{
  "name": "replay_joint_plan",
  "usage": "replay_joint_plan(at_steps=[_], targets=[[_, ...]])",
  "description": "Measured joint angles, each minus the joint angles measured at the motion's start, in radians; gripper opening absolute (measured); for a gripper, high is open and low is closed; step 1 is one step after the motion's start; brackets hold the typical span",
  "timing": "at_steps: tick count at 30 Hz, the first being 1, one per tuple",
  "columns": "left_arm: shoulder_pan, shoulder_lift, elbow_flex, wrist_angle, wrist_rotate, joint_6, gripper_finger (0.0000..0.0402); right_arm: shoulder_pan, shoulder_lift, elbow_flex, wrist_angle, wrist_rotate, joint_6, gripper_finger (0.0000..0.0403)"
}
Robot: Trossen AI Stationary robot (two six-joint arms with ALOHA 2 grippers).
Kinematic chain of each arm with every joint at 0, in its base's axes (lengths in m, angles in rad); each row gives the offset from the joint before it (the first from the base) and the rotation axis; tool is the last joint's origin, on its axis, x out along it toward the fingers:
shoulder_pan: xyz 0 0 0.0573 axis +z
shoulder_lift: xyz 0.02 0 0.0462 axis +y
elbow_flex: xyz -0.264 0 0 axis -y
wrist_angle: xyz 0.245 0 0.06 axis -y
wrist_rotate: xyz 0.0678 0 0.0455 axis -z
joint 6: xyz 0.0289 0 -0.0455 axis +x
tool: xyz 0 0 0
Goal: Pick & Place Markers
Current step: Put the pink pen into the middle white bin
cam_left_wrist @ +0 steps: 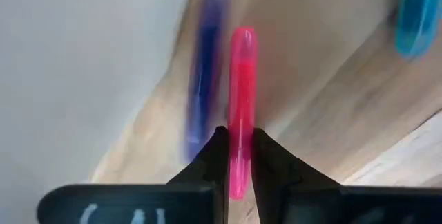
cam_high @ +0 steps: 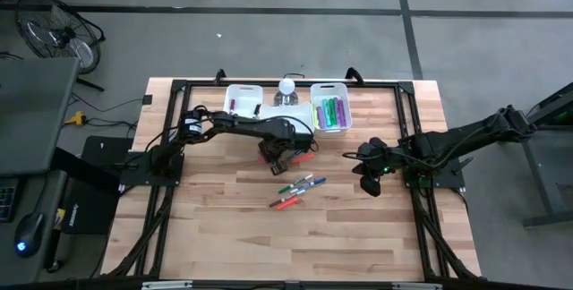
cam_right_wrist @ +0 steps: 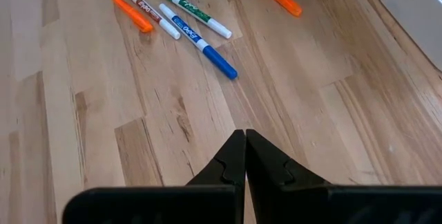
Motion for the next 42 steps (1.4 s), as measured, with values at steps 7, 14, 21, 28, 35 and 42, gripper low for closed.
replay_joint_plan(at_steps=[7, 14, 21, 28, 35, 42], targets=[[-0.001, -0.003, 0.067, -0.079, -0.016, 0.007, 0.0033, 0.0, 0.0, 0.0, 0.0, 0.0, 0.0, 0.0], [-0.001, -0.005, 0.132, -0.121, 0.005, 0.008, 0.0035, 0.0, 0.0, 0.0, 0.0, 0.0, 0.0, 0.0], [-0.011, -0.006, 0.212, -0.167, 0.016, 0.026, 0.0036, 0.0, 0.0, 0.0, 0.0, 0.008, -0.002, 0.0], [-0.028, -0.007, 0.308, -0.21, 0.023, 0.036, 0.0036, 0.0, 0.0, 0.0, 0.0, 0.012, -0.008, 0.0], [-0.026, -0.008, 0.382, -0.212, -0.044, 0.084, 0.0036, 0.0, 0.0, 0.0, 0.0, 0.019, -0.008, 0.0], [0.0, -0.008, 0.382, -0.208, -0.149, 0.127, 0.0036, 0.0, 0.0, 0.0, 0.0, 0.019, -0.008, 0.0]])
